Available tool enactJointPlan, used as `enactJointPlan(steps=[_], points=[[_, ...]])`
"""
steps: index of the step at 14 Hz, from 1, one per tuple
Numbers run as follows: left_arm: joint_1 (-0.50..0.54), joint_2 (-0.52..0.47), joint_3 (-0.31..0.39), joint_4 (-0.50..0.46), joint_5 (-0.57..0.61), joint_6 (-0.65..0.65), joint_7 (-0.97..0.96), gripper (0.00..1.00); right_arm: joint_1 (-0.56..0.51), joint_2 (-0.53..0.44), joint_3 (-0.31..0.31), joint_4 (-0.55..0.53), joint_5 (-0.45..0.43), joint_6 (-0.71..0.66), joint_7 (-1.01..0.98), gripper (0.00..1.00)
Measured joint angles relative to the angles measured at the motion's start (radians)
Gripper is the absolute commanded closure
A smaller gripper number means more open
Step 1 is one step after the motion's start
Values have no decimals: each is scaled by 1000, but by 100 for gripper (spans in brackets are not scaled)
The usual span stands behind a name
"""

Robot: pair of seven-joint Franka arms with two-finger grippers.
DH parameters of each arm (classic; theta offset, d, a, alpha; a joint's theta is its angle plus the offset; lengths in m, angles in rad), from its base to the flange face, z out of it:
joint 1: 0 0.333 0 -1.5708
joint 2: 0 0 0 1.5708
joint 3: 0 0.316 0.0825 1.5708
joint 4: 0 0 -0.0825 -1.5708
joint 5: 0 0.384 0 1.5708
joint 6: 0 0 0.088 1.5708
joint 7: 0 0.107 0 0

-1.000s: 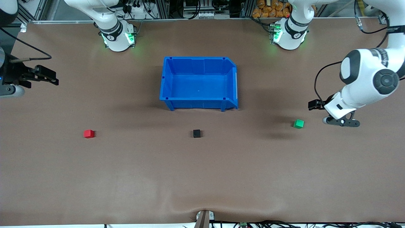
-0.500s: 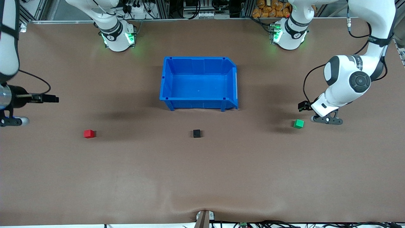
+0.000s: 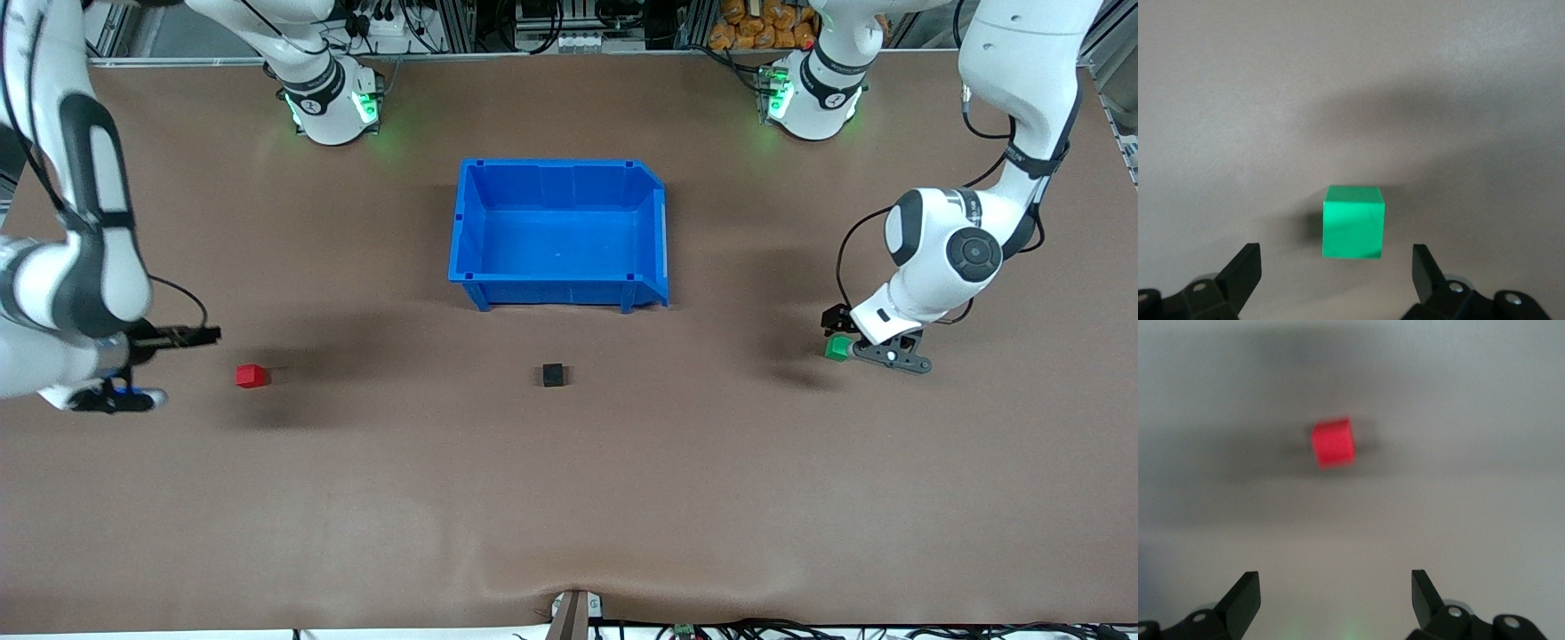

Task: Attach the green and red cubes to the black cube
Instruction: 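Lower the left gripper to the green cube while the right gripper reaches red, then close the left gripper on the green cube while the right gripper grasps red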

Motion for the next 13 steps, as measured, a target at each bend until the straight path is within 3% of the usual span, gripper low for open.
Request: enactJointPlan(steps=[4,8,9,12,13], points=[[-4,58,-2,43,4,20,10,0,0,120,3,-11,4,126,-3,4],[-20,101,-3,93,4,24,10,0,11,152,13,-28,10,264,-6,5],[-21,105,-3,96,4,24,10,0,11,157,14,-35,10,300,-7,21],[-22,110,-3,97,4,24,10,2,11,168,14,-44,11,323,-7,93],[-22,110,-3,97,4,24,10,3,11,170,14,-44,11,320,-7,100]])
